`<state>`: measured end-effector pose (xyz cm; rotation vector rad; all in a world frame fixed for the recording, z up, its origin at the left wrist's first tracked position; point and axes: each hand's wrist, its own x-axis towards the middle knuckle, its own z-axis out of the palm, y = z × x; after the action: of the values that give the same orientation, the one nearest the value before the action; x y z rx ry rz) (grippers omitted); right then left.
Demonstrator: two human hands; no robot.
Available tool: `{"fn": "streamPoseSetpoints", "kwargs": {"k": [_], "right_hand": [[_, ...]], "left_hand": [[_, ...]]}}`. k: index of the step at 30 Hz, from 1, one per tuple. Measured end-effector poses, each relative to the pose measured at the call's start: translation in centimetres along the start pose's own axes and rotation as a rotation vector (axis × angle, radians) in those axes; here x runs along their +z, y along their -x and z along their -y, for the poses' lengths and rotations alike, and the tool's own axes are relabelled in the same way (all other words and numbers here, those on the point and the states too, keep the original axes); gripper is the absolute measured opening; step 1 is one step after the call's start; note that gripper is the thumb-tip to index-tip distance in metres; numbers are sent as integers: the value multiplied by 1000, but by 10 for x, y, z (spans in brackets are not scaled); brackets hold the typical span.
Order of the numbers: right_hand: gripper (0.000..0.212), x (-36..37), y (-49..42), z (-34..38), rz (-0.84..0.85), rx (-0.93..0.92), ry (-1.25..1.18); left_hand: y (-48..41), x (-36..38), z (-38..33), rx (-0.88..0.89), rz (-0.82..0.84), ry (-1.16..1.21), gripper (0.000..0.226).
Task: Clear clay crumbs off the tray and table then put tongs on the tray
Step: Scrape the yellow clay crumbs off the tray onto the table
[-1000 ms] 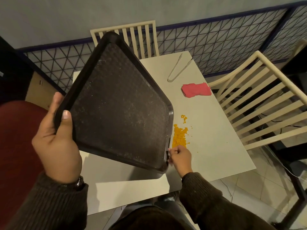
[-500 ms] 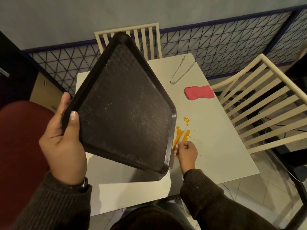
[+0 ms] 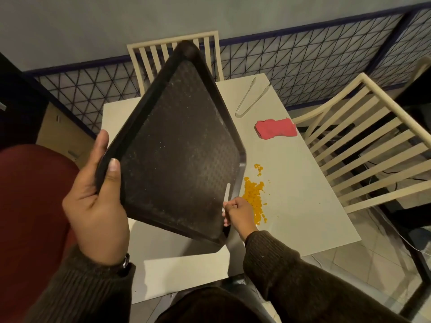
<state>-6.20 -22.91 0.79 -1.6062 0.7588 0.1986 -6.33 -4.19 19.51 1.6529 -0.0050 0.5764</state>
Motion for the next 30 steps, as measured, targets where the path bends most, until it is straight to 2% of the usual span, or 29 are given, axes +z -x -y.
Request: {"fn": "streamPoseSetpoints", "kwargs": {"k": [5, 8, 13, 16, 21, 24, 30], "right_hand": [[25, -25, -5, 1, -186, -97, 31], [29, -51, -8, 1, -221, -192, 94], [24, -79, -5, -2, -109, -80, 86], [20, -86, -4, 2, -78, -141, 92], [16, -79, -8, 14, -193, -244, 134], [14, -72, -18, 22, -255, -285, 175], [14, -57, -56, 42, -324, -323, 296]], "left_hand": [[-6, -6, 13, -25, -52, 21, 31], [-16, -22, 34, -167, -124, 124, 32], [-16, -47, 68, -414, -309, 245, 38], [-8, -56, 83, -535, -363, 287, 34], [4, -65, 115, -678, -371, 339, 34], [6, -65, 141, -751, -315, 338, 32], [-13, -74, 202, -798, -124, 6, 30]]}}
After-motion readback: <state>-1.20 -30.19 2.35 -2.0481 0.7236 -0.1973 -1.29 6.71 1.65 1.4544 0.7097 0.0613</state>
